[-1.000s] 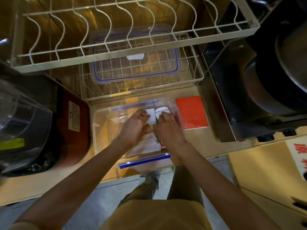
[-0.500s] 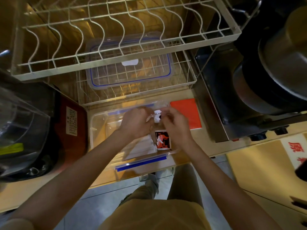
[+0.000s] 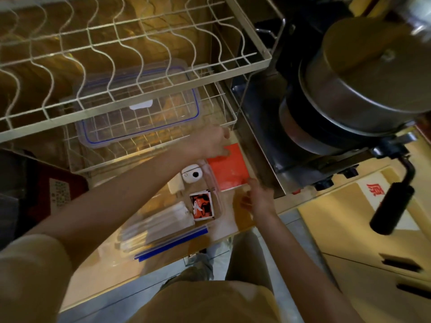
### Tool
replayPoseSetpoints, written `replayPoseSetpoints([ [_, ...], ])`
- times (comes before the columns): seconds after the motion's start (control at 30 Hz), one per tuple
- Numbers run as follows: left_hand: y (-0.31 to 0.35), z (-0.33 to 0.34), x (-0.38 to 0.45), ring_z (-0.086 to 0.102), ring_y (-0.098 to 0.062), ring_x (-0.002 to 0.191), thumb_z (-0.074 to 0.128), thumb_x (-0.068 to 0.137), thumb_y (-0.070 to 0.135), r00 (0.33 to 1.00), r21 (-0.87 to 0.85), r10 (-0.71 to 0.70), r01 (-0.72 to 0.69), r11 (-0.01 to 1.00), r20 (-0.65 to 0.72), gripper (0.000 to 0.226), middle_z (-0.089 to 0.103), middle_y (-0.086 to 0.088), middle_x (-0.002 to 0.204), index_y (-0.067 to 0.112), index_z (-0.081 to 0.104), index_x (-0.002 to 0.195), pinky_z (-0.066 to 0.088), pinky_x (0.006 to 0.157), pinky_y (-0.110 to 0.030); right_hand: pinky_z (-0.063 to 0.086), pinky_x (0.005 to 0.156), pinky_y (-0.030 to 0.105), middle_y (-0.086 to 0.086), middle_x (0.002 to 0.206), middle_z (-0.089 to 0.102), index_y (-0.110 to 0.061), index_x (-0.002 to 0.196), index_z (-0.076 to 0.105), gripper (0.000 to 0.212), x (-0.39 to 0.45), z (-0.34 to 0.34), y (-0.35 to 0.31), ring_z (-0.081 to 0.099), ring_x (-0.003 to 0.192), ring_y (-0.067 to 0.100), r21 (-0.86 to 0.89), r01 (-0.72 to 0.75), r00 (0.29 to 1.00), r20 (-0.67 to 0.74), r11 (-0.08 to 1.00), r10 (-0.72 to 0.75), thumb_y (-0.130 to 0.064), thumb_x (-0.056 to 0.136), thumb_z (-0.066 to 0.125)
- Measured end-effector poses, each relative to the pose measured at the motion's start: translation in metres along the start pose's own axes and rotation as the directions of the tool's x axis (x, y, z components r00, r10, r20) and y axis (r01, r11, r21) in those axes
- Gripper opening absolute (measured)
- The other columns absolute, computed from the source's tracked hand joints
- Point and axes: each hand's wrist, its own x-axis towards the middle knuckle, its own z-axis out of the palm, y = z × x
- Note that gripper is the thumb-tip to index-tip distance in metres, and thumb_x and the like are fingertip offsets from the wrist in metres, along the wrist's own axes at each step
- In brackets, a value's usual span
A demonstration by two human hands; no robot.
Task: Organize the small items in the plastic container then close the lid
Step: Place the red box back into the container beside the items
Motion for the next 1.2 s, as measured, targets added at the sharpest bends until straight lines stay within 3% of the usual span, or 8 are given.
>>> replayPoseSetpoints([
  [0.1,-0.006,0.011,0.013,0.057,-0.03,0.102,0.065,0.076,0.044,0.982,0.084,-0.023,0.007,0.996,0.187,0.06,0.06,-0.017,0.118,0.005,0.051,0.12,0.05,0.088,-0.041,0.053,0.059,0.029,0.014,0.074,0.06,-0.005,0.082,0.061,0.021,-0.004,0.001,-0.001,0.058,0.065,0.025,0.028,-0.069,0.991,0.115,0.997,0.065,-0.025,0.087,0.058],
  [0.2,-0.011,0.021,0.017,0.06,-0.029,0.09,0.065,0.077,0.041,0.971,0.033,-0.042,0.035,0.999,0.235,0.05,0.065,-0.016,0.108,0.007,0.056,0.112,0.049,0.079,-0.032,0.046,0.058,0.03,0.012,0.07,0.054,-0.007,0.073,0.057,0.021,-0.004,0.008,0.002,0.053,0.062,0.021,0.151,-0.157,0.979,0.156,0.976,0.133,-0.021,0.089,0.055],
  [0.33,-0.014,0.03,0.015,0.059,-0.031,0.103,0.064,0.081,0.027,0.986,-0.047,-0.009,0.017,0.999,0.167,0.045,0.064,-0.018,0.115,0.005,0.055,0.12,0.042,0.081,-0.03,0.049,0.055,0.027,0.011,0.07,0.057,-0.007,0.074,0.056,0.018,0.0,0.013,0.001,0.056,0.063,0.02,0.295,-0.225,0.971,0.142,0.929,0.19,-0.015,0.09,0.055],
  [0.53,-0.01,0.031,0.006,0.056,-0.032,0.111,0.061,0.083,0.026,1.0,-0.055,-0.001,0.001,0.998,0.007,0.047,0.06,-0.016,0.123,0.012,0.049,0.126,0.043,0.092,-0.035,0.045,0.053,0.027,0.007,0.068,0.057,-0.01,0.075,0.056,0.017,0.0,0.016,-0.003,0.055,0.06,0.018,0.327,-0.237,0.971,0.119,0.915,0.209,-0.019,0.089,0.056],
  [0.73,0.009,0.016,-0.018,0.056,-0.035,0.108,0.054,0.087,0.023,0.976,-0.013,-0.01,0.007,1.0,-0.216,0.044,0.057,-0.016,0.123,0.013,0.044,0.129,0.048,0.087,-0.042,0.048,0.062,0.029,0.008,0.097,0.062,-0.015,0.103,0.051,0.024,-0.009,0.017,-0.01,0.062,0.083,0.021,0.361,-0.1,0.991,0.115,0.927,0.062,-0.018,0.083,0.065],
  [0.87,0.012,-0.005,-0.046,0.055,-0.035,0.109,0.051,0.089,0.024,0.921,-0.001,-0.02,0.021,1.0,-0.389,0.043,0.053,-0.015,0.126,0.011,0.042,0.129,0.047,0.088,-0.045,0.052,0.089,0.041,0.016,0.116,0.06,-0.006,0.12,0.049,0.036,-0.016,0.024,-0.022,0.061,0.102,0.029,0.386,0.144,0.982,0.057,0.911,-0.179,-0.012,0.086,0.06],
  [1.1,0.002,-0.016,-0.116,0.057,-0.026,0.103,0.052,0.09,0.024,0.781,-0.215,-0.153,0.025,0.976,-0.606,0.045,0.054,-0.012,0.12,0.012,0.041,0.131,0.048,0.085,-0.038,0.048,0.061,0.008,-0.014,0.097,0.059,-0.02,0.116,0.056,0.032,-0.038,0.033,-0.032,0.059,0.077,-0.014,0.219,0.579,0.793,0.076,0.786,-0.605,-0.019,0.084,0.06],
  [1.2,-0.017,-0.011,-0.146,0.058,-0.025,0.103,0.051,0.09,0.02,0.756,-0.33,-0.269,0.073,0.941,-0.597,0.042,0.056,-0.012,0.122,0.012,0.043,0.13,0.05,0.087,-0.038,0.044,0.061,0.001,-0.007,0.101,0.06,-0.015,0.118,0.057,0.033,-0.05,0.049,-0.03,0.057,0.084,-0.003,0.145,0.666,0.716,0.152,0.732,-0.682,-0.016,0.085,0.061],
])
